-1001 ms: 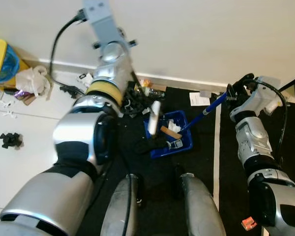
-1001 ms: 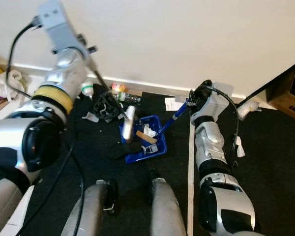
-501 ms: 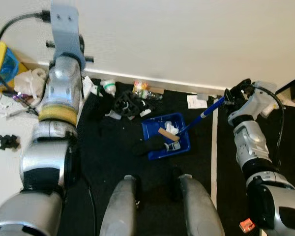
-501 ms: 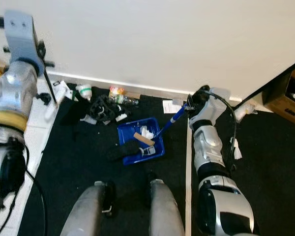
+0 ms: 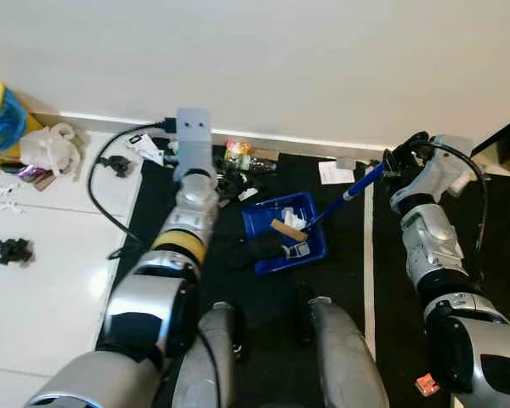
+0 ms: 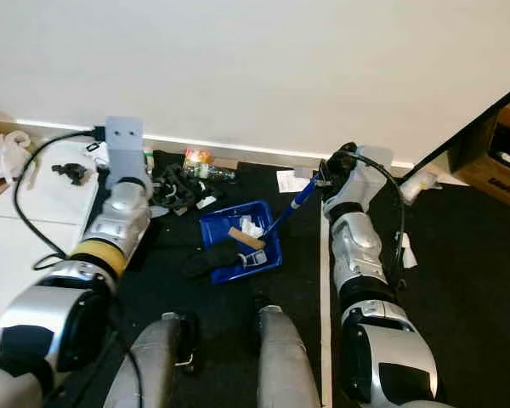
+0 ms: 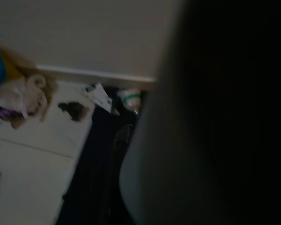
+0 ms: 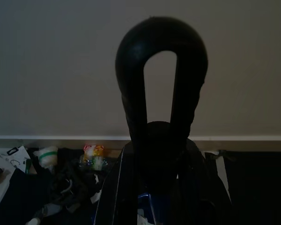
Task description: Sweep floor
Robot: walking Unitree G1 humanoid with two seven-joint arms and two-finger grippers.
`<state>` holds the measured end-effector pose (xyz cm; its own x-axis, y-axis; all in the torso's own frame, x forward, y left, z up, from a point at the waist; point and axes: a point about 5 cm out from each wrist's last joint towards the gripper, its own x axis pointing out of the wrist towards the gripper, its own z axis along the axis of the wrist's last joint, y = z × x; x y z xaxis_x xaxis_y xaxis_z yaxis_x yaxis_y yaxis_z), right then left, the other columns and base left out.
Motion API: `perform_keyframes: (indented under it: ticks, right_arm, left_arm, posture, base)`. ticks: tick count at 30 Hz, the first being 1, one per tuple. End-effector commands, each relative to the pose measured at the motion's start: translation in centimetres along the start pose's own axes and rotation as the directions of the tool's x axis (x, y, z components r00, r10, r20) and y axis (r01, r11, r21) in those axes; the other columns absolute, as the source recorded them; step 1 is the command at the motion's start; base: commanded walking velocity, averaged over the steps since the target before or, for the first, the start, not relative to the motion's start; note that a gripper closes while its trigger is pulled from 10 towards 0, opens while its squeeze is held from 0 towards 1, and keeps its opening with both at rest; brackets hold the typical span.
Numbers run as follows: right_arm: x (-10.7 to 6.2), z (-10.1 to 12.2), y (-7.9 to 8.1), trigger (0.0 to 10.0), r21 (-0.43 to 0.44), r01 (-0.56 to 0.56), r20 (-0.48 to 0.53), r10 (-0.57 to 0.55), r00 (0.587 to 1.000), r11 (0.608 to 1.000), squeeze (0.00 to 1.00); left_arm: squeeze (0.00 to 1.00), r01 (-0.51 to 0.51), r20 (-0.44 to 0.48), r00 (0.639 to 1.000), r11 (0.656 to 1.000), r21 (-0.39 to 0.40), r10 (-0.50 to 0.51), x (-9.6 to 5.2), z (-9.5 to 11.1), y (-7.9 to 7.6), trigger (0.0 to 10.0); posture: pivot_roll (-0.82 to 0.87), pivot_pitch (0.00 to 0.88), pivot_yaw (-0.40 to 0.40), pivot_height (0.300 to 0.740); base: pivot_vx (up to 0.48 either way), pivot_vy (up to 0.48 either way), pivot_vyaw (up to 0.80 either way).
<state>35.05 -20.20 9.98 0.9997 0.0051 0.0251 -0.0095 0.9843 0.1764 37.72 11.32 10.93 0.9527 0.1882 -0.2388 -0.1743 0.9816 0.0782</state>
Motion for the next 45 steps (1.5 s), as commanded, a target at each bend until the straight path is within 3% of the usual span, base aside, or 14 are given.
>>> perform_keyframes:
  ticks: [1, 3, 4, 6, 9, 19, 27, 31, 33, 35, 36, 37, 39, 45]
  right_arm:
    - [-1.0, -2.4, -0.2, 10.0, 0.042, 0.019, -0.115, -0.014, 0.993, 0.999, 0.00]
    - [-0.9, -2.3, -0.4, 10.0, 0.039, 0.023, -0.113, -0.019, 0.993, 0.999, 0.00]
    - [-1.0, -2.2, -0.7, 10.0, 0.037, 0.036, -0.111, -0.032, 0.993, 0.999, 0.00]
    - [-1.0, -2.2, -0.8, 10.0, 0.035, 0.042, -0.114, -0.037, 0.993, 0.999, 0.00]
    - [-1.0, -2.3, -0.9, 10.0, 0.035, 0.046, -0.115, -0.042, 0.993, 0.998, 0.00]
    - [-1.3, -2.4, -1.1, 10.0, 0.041, 0.066, -0.106, -0.062, 0.992, 0.997, 0.00]
    - [-1.2, -2.3, -1.0, 10.0, 0.041, 0.065, -0.107, -0.060, 0.992, 0.997, 0.00]
    - [-0.9, -2.0, -1.2, 10.0, 0.045, 0.067, -0.099, -0.063, 0.993, 0.997, 0.00]
    - [-0.9, -2.0, -1.2, 10.0, 0.045, 0.067, -0.099, -0.063, 0.993, 0.997, 0.00]
    - [-0.9, -1.9, -1.3, 10.0, 0.057, 0.071, -0.095, -0.066, 0.993, 0.996, 0.00]
    - [-0.9, -1.9, -1.3, 10.0, 0.057, 0.071, -0.095, -0.066, 0.993, 0.996, 0.00]
    - [-1.0, -2.0, -1.4, 10.0, 0.072, 0.076, -0.095, -0.069, 0.993, 0.995, 0.00]
    - [-1.0, -2.1, -1.4, 10.0, 0.074, 0.077, -0.097, -0.070, 0.993, 0.994, 0.00]
    - [-1.4, -3.0, -1.2, 10.0, 0.092, 0.085, -0.122, -0.073, 0.990, 0.992, 0.00]
  left_arm:
    - [0.00, 0.035, -0.123, 0.990, 0.976, -0.214, -0.062, -1.1, -0.4, -3.8, 10.0]
    - [0.00, 0.038, -0.124, 0.989, 0.963, -0.265, -0.074, -1.3, 0.4, -4.9, 10.0]
    - [0.00, 0.057, -0.117, 0.988, 0.933, -0.355, -0.105, -2.0, 2.4, -7.3, 10.0]
    - [0.00, 0.075, -0.103, 0.986, 0.903, -0.422, -0.129, -2.6, 4.4, -9.1, 10.0]
    - [0.00, 0.079, -0.099, 0.985, 0.885, -0.458, -0.139, -2.9, 5.8, -10.0, 10.0]
    - [0.00, 0.105, -0.020, 0.990, 0.816, -0.568, -0.141, -3.3, 11.5, -10.8, 10.0]
    - [0.00, 0.086, -0.003, 0.994, 0.792, -0.605, -0.110, -3.1, 13.0, -10.2, 10.0]
    - [0.00, 0.190, 0.153, 0.980, 0.837, -0.513, -0.129, -2.0, 14.9, -8.0, 10.0]
    - [0.00, 0.190, 0.153, 0.980, 0.837, -0.513, -0.129, -2.0, 14.9, -8.0, 10.0]
    - [0.00, 0.362, 0.307, 0.918, 0.848, -0.387, -0.251, -1.5, 16.9, -6.5, 10.0]
    - [0.00, 0.362, 0.307, 0.918, 0.848, -0.387, -0.251, -1.5, 16.9, -6.5, 10.0]
    - [0.00, 0.469, 0.384, 0.844, 0.863, -0.189, -0.374, -1.1, 18.3, -4.6, 10.0]
    - [0.00, 0.506, 0.390, 0.816, 0.853, -0.127, -0.426, -1.0, 18.5, -3.9, 10.0]
    - [0.00, 0.471, 0.428, 0.806, 0.881, -0.042, -0.410, -0.5, 19.2, 4.1, 10.0]
  posture:
    - [-0.03, 0.394, -0.013, 0.740]
    - [-0.02, 0.397, -0.012, 0.740]
    - [-0.02, 0.391, -0.008, 0.740]
    - [-0.02, 0.377, 0.004, 0.740]
    - [-0.02, 0.374, 0.010, 0.740]
    - [-0.03, 0.340, 0.029, 0.740]
    - [-0.04, 0.324, 0.028, 0.740]
    - [-0.02, 0.281, 0.019, 0.740]
    - [-0.02, 0.281, 0.019, 0.740]
    - [0.00, 0.248, 0.003, 0.740]
    - [0.00, 0.248, 0.003, 0.740]
    - [0.01, 0.225, -0.003, 0.740]
    - [0.01, 0.209, -0.009, 0.740]
    - [0.04, 0.138, -0.024, 0.740]
  base:
    - [0.000, 0.000, 0.00]
    - [0.000, 0.000, 0.00]
    - [0.000, 0.000, 0.00]
    - [0.000, 0.000, 0.00]
    - [0.000, 0.000, 0.00]
    - [0.000, 0.000, 0.00]
    - [0.000, 0.000, 0.00]
    - [0.000, 0.000, 0.00]
    - [0.000, 0.000, 0.00]
    - [0.000, 0.000, 0.00]
    - [0.000, 0.000, 0.00]
    - [0.000, 0.000, 0.00]
    - [0.000, 0.000, 0.00]
    - [0.000, 0.000, 0.00]
